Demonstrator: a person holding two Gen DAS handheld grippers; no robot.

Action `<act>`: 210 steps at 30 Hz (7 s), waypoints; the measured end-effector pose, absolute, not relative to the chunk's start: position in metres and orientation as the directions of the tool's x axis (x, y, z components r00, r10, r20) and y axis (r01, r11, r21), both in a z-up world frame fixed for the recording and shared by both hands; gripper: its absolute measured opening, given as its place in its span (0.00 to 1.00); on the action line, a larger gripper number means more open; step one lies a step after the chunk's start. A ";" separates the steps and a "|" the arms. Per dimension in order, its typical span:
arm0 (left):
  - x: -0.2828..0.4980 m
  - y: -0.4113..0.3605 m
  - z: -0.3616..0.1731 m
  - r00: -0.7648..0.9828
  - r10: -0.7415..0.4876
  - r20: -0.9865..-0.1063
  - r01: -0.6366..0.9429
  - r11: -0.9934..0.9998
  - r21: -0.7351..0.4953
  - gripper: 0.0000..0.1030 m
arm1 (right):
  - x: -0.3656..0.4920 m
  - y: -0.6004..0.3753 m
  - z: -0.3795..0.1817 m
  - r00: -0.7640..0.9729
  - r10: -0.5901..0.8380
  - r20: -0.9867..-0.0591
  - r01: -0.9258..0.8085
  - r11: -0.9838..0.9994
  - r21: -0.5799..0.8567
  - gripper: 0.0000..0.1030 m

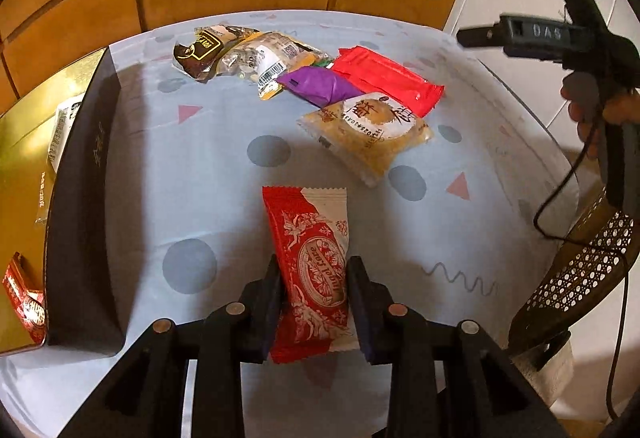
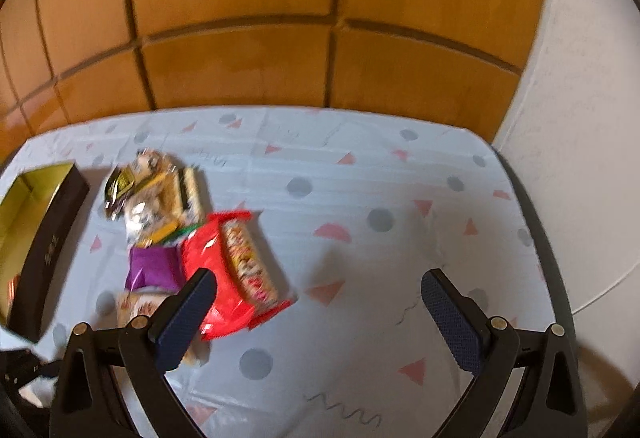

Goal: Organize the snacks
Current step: 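Drop the pastry packet into the tin with left tool while right tool grasps purple packet, then lift the purple packet with the right tool and carry it toward the tin, then lower the purple packet into the gold tin and open the right tool, then reach the left tool to the pile and grasp the round printed pastry pouch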

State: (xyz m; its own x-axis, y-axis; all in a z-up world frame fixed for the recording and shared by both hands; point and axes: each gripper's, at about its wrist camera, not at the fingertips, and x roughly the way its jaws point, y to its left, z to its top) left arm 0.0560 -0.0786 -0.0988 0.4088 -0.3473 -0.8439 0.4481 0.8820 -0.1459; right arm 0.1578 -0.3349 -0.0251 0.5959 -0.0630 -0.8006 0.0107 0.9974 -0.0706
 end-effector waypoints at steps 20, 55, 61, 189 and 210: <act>0.056 -0.070 -0.101 0.402 -0.408 -0.820 0.430 0.875 -0.224 0.31 | 0.193 -0.230 -0.062 0.456 0.014 -0.890 -0.209 0.974 -0.092 0.66; 0.043 -0.067 -0.080 0.434 -0.426 -0.794 0.489 0.852 -0.189 0.28 | 0.195 -0.184 -0.108 0.368 0.205 -0.907 -0.302 0.949 0.092 0.60; 0.028 -0.040 -0.037 0.474 -0.509 -0.719 0.502 0.826 -0.254 0.28 | 0.196 -0.184 -0.109 0.393 0.204 -0.897 -0.313 0.947 0.078 0.59; 0.041 0.130 -0.021 0.675 0.065 -0.735 -0.190 0.978 -0.089 0.35 | 0.095 -0.050 -0.016 0.526 0.487 -0.697 -0.534 0.828 0.175 0.80; 0.039 0.113 -0.016 0.690 0.045 -0.722 -0.125 0.991 -0.057 0.35 | 0.092 -0.162 -0.007 0.640 0.268 -0.721 -0.376 0.926 0.010 0.90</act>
State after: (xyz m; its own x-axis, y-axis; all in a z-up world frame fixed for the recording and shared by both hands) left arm 0.0388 0.1134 -0.0159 0.6900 0.0452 -0.7224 -0.1248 0.9905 -0.0572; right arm 0.0921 -0.1619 -0.0067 0.6396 0.2677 -0.7206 -0.3763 0.9265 0.0102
